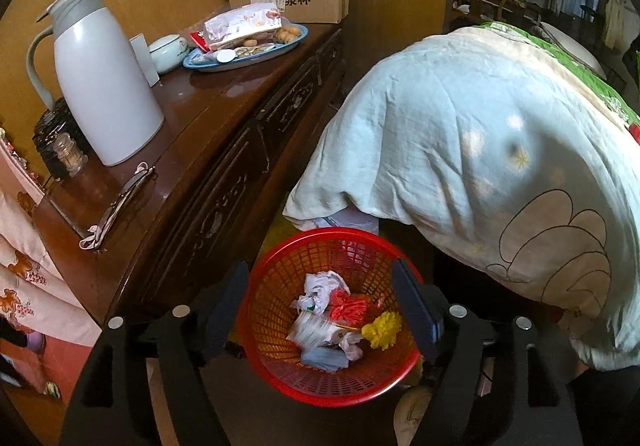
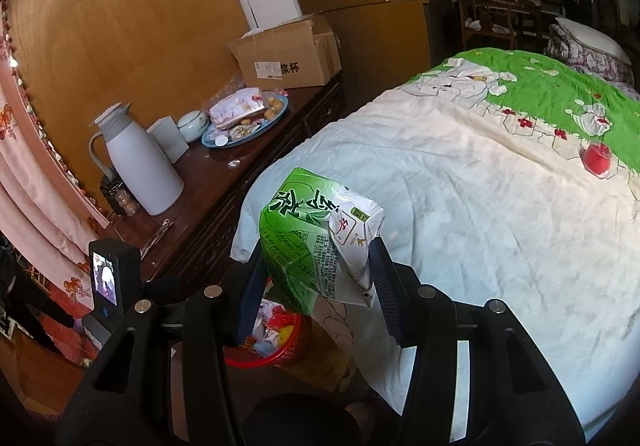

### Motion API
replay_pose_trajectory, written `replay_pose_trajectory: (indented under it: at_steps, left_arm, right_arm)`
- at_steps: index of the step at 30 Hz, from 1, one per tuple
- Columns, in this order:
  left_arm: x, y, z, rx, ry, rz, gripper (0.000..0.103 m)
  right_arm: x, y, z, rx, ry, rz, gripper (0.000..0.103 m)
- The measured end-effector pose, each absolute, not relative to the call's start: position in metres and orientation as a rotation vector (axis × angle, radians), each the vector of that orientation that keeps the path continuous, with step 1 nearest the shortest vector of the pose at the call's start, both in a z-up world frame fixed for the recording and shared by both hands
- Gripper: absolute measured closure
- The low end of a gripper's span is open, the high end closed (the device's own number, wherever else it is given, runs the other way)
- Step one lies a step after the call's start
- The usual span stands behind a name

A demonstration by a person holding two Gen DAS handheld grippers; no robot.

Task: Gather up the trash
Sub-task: 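Carry box and snack bag to the red wastebasket and open both tools over it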

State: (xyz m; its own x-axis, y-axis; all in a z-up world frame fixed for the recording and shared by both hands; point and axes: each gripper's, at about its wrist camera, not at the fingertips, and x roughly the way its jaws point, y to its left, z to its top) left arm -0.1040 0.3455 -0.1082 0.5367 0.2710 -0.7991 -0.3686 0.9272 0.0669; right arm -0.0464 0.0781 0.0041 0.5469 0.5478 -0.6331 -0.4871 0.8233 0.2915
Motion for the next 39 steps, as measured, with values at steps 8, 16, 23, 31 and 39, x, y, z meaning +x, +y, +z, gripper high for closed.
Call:
replay_pose_trajectory:
  at_steps: [8, 16, 23, 31, 39]
  left_arm:
    - [-0.123, 0.367, -0.093, -0.169, 0.923, 0.405, 0.021]
    - [-0.161, 0.406, -0.086, -0.184, 0.931, 0.530, 0.019]
    - [-0.179, 0.435, -0.086, -0.235, 0.926, 0.594, 0.018]
    - [-0.181, 0.450, -0.091, -0.263, 0.919, 0.598, 0.016]
    - [-0.178, 0.461, -0.100, -0.272, 0.931, 0.603, 0.015]
  right_arm:
    - [-0.058, 0.090, 0.004, 0.074, 0.788, 0.663, 0.053]
    - [-0.069, 0.123, -0.011, 0.026, 0.840, 0.759, 0.052]
    - [-0.076, 0.172, -0.028, -0.040, 0.893, 0.853, 0.052]
    - [-0.074, 0.213, -0.049, -0.090, 0.952, 0.904, 0.052]
    - [-0.066, 0.250, -0.068, -0.127, 0.996, 0.945, 0.051]
